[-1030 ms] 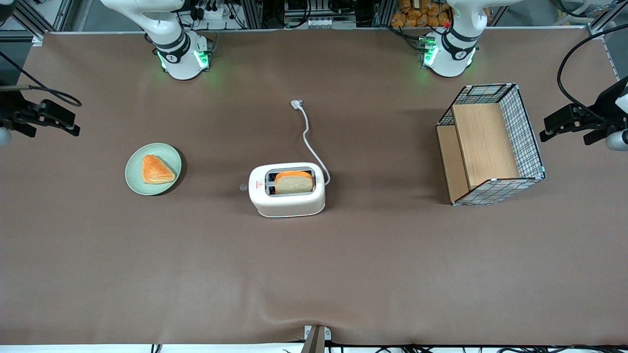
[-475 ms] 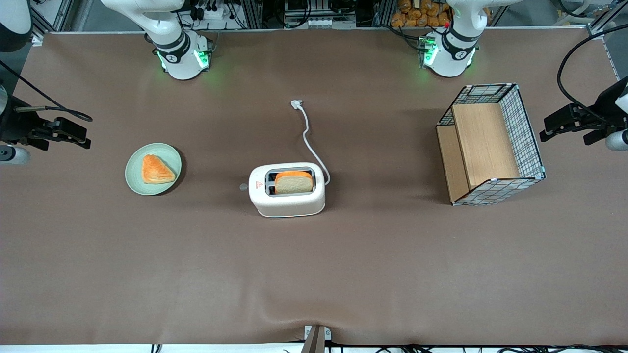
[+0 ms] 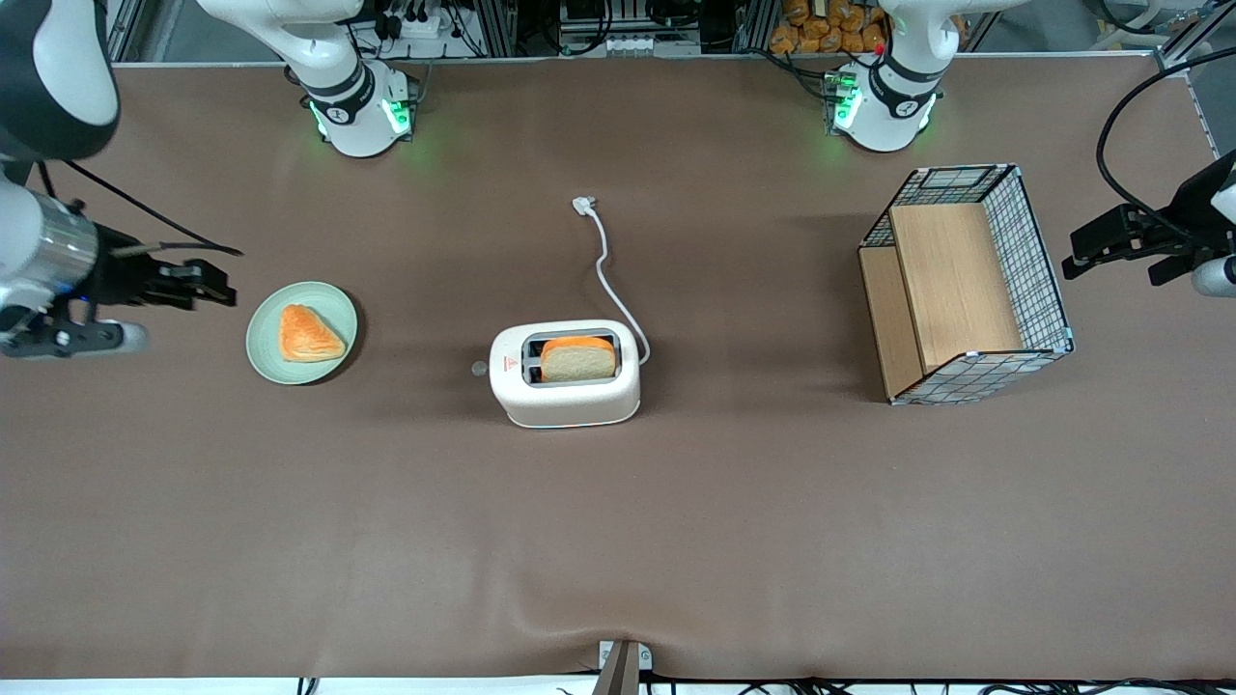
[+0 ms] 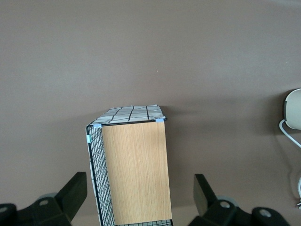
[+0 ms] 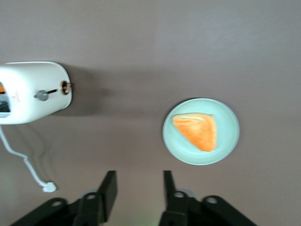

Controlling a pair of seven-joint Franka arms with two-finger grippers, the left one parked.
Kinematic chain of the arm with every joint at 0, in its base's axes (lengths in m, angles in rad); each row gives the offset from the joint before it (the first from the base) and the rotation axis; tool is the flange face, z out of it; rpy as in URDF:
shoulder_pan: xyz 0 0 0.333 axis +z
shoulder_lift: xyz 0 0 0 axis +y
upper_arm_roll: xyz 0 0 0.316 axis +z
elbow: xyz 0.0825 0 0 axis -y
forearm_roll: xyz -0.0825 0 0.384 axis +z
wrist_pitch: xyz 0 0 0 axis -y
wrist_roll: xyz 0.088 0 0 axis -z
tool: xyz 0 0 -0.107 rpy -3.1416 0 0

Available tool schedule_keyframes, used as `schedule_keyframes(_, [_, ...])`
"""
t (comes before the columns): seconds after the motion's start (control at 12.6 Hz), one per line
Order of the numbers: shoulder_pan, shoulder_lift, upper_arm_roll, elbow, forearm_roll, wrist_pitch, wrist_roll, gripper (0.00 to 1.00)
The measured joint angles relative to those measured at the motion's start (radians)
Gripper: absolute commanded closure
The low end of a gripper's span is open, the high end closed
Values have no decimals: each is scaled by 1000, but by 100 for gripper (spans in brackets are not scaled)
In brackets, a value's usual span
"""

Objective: Press toaster button with right arm
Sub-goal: 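Move the right gripper past the green plate toward the toaster's side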

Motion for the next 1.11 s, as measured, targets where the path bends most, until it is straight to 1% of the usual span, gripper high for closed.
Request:
schedule_keyframes(0.24, [38,78,1,-8,69,29,0,100])
schedule_keyframes(0.55, [77,176,2,-26,191,156,0,100])
schedule_keyframes(0.71, [103,189,2,-79,235,248,2,100])
schedule_keyframes(0.95, [124,202,2,-162,351,355,4,100])
schedule_keyframes(1.11, [136,217,2,-173,380,392,3,100])
